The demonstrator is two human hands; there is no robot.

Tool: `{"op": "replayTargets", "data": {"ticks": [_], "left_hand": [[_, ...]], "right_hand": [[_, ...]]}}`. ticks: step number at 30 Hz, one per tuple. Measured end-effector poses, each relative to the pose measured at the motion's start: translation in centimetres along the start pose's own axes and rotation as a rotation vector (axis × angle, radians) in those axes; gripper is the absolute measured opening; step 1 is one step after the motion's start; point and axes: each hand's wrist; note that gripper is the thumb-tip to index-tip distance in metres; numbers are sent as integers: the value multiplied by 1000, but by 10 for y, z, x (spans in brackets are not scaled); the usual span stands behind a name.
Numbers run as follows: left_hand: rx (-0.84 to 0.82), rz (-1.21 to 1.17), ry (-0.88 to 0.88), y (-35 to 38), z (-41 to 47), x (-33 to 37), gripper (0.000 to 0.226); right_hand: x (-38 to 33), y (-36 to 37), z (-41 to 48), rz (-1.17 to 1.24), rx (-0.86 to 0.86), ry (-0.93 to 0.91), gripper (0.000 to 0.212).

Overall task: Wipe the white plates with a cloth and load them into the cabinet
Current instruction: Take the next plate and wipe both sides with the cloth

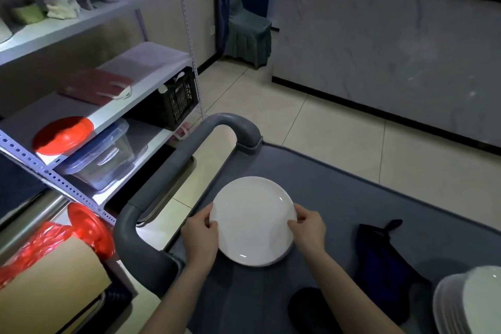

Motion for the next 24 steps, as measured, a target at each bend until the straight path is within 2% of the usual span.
{"op": "replayTargets", "data": {"ticks": [12,17,19,21,24], "left_hand": [[-91,113,71,3,-1,1,47],[-91,133,125,2,-4,3,48],[-74,120,185,5,-6,11,44],[-67,75,229,12,-11,27,37],[-120,-48,263,31,-24,55,27]], "right_hand": [[3,-2,-3,-57,11,38,45],[5,-8,-2,-65,-15,36,38],[8,-15,-2,-51,12,36,31],[11,-27,-4,-22,79,26,33],[17,-58,-9,-2,159,-9,30]]}}
Point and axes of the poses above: each hand's wrist, its own z-axis towards the middle knuckle, its own y-axis out of the palm, x = y × z, and after that the axes turned 4 degrees about y, right-handed
